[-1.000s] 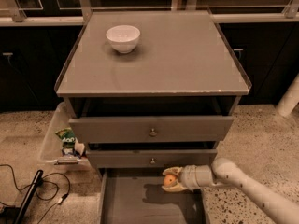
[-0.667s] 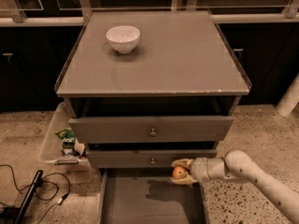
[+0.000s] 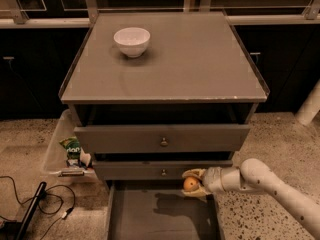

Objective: Pick orange from bottom drawer and place on counter

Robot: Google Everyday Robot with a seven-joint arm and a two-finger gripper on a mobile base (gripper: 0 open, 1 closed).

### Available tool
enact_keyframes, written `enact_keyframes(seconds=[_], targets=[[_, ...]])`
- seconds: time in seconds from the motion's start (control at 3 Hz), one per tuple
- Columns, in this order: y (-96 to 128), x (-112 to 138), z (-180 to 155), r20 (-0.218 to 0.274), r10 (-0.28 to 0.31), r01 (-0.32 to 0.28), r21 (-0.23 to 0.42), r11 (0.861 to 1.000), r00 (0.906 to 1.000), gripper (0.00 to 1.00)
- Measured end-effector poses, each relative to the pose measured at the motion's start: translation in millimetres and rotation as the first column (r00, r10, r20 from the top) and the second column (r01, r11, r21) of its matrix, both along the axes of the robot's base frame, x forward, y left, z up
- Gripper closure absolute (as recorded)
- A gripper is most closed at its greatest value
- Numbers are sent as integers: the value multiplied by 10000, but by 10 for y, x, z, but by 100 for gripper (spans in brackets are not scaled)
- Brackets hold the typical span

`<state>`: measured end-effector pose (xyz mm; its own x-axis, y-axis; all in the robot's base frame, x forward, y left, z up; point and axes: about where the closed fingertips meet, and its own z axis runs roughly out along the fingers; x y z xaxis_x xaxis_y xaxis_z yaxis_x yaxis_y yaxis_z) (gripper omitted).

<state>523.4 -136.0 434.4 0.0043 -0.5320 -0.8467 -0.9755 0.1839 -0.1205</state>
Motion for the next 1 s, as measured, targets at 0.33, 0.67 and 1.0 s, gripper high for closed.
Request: enact_keyframes(seconds=[0.33,0.67,1.0], targets=[[101,-201,611,980,640,-621,-225,9978,9931,100],[194,-376,1375,1893,1434,-1359,-523,9893,9714,100],[156,-410,2065,2353,1850,-1773,-536,9827,9541,100]])
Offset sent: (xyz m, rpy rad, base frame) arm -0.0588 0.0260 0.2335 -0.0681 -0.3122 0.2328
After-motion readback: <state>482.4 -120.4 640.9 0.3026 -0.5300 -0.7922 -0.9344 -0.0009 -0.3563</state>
